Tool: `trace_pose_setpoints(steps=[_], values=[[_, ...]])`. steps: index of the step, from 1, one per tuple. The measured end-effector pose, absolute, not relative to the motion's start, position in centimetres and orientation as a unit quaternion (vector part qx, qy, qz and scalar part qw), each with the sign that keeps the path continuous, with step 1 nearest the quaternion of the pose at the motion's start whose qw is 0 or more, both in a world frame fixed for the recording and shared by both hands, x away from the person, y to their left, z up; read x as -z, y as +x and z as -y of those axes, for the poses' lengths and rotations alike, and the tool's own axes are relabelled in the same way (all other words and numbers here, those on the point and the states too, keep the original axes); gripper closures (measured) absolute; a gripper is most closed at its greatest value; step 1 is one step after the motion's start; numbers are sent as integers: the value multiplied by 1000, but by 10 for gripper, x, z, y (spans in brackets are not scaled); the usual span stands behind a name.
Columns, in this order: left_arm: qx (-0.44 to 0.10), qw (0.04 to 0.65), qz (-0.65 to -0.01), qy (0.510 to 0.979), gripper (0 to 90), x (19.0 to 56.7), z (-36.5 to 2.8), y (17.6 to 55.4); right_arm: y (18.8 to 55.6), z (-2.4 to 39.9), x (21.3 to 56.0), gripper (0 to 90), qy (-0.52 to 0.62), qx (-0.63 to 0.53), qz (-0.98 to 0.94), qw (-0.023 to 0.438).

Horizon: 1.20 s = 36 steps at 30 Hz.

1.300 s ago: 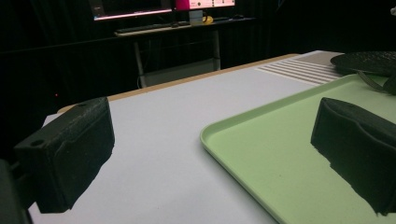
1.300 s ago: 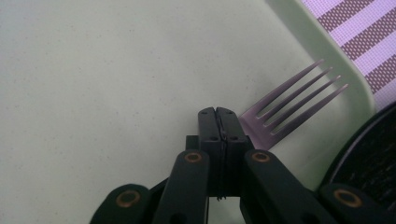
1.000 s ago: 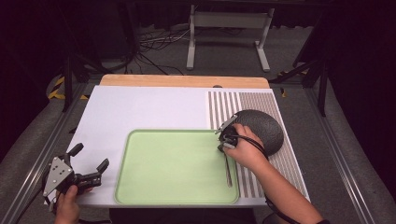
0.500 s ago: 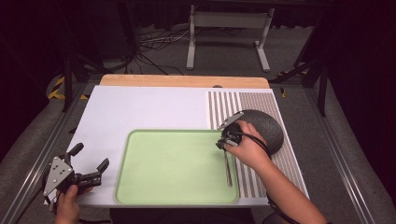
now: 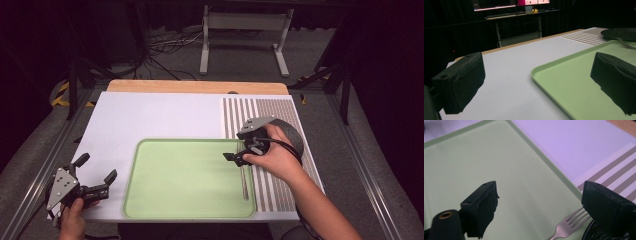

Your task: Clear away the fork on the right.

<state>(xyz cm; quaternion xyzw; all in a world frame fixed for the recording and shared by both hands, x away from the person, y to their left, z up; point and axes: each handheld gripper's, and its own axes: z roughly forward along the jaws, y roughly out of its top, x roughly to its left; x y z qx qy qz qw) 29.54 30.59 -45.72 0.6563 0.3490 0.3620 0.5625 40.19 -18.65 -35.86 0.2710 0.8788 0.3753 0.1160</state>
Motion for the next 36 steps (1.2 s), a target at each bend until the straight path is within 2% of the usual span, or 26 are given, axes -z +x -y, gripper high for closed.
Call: trace_pose_setpoints(steps=[17, 28, 36], values=[[-362, 562, -351, 655, 2, 457, -306, 295, 379, 226, 344, 102, 235, -458, -841, 165], [-363, 562, -352, 655, 2, 457, -306, 295, 360, 267, 349, 101, 219, -533, -793, 196], [-363, 561, -352, 655, 2, 458, -306, 295, 353, 286, 359, 101, 219, -546, -781, 211]])
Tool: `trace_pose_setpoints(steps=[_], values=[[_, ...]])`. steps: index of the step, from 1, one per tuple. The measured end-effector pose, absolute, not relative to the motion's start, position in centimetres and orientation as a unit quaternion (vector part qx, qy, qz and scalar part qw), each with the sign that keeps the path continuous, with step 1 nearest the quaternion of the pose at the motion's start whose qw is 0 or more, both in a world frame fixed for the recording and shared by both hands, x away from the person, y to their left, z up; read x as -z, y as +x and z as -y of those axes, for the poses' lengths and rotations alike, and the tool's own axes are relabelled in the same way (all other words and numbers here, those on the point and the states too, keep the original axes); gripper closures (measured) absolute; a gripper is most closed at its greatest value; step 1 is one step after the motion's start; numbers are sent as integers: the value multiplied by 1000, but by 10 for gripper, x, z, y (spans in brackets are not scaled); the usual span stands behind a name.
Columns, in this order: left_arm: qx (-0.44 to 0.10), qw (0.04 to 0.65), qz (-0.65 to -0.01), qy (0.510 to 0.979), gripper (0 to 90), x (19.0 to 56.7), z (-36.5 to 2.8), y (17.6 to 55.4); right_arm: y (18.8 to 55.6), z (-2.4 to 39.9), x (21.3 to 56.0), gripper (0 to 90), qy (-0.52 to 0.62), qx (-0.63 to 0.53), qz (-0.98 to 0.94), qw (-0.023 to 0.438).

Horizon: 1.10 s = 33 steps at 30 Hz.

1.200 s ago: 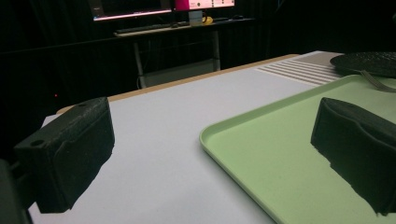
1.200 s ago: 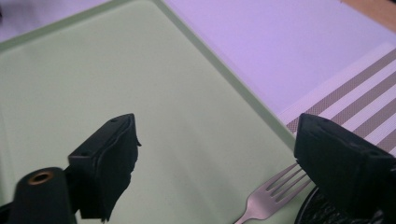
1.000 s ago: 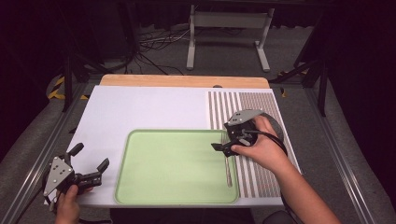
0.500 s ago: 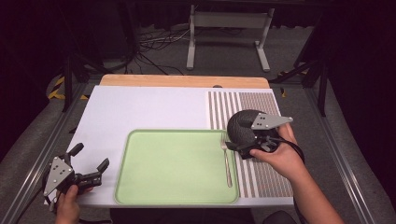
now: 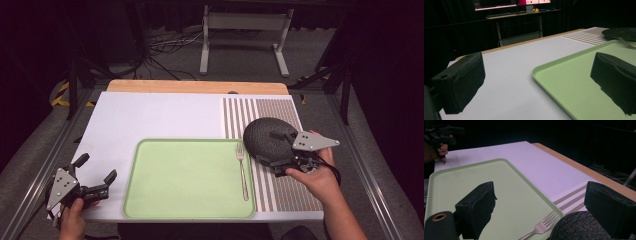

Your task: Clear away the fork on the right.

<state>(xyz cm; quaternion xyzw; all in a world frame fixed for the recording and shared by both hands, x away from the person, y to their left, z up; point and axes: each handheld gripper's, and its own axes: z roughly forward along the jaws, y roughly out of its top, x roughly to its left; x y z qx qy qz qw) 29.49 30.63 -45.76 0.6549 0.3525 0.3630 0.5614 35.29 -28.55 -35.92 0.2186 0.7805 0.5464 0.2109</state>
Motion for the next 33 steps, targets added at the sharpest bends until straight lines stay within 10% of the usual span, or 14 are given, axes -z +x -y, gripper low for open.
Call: trace_pose_setpoints(steps=[33], values=[[-365, 562, -354, 653, 2, 457, -307, 295, 345, 351, 446, 137, 268, -571, -737, 242]])
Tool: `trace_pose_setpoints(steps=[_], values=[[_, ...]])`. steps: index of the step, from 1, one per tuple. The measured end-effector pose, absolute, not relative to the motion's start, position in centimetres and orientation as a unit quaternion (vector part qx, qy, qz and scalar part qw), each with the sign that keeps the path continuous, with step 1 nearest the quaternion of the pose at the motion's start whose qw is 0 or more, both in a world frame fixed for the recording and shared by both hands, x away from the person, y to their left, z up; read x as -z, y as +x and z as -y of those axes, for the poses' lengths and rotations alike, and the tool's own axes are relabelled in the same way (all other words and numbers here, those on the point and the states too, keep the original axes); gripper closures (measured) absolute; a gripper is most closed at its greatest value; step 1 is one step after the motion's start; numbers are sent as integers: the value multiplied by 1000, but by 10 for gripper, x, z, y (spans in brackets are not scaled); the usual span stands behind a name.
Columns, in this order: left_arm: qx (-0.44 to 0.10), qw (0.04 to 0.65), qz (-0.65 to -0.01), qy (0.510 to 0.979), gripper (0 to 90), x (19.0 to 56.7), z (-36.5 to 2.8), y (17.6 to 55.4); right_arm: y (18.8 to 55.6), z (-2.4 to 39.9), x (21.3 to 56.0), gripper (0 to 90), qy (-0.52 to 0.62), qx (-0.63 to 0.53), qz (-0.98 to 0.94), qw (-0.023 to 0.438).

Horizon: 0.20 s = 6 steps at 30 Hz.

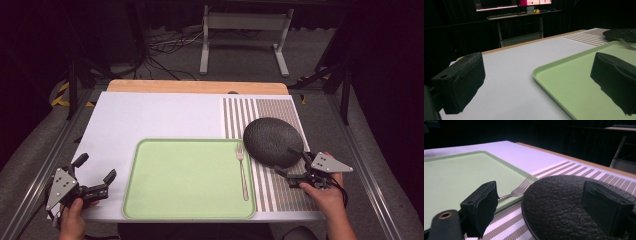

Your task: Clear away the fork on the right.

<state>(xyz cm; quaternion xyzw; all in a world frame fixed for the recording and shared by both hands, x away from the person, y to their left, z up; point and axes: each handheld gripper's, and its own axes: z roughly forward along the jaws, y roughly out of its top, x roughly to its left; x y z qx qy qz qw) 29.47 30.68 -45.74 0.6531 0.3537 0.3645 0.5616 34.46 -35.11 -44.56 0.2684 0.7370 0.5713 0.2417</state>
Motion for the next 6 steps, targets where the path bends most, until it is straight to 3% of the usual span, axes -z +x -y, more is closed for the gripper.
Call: trace_pose_setpoints(steps=[6], values=[[-365, 563, -354, 651, 2, 458, -308, 295, 345, 350, 447, 135, 269, -572, -739, 236]])
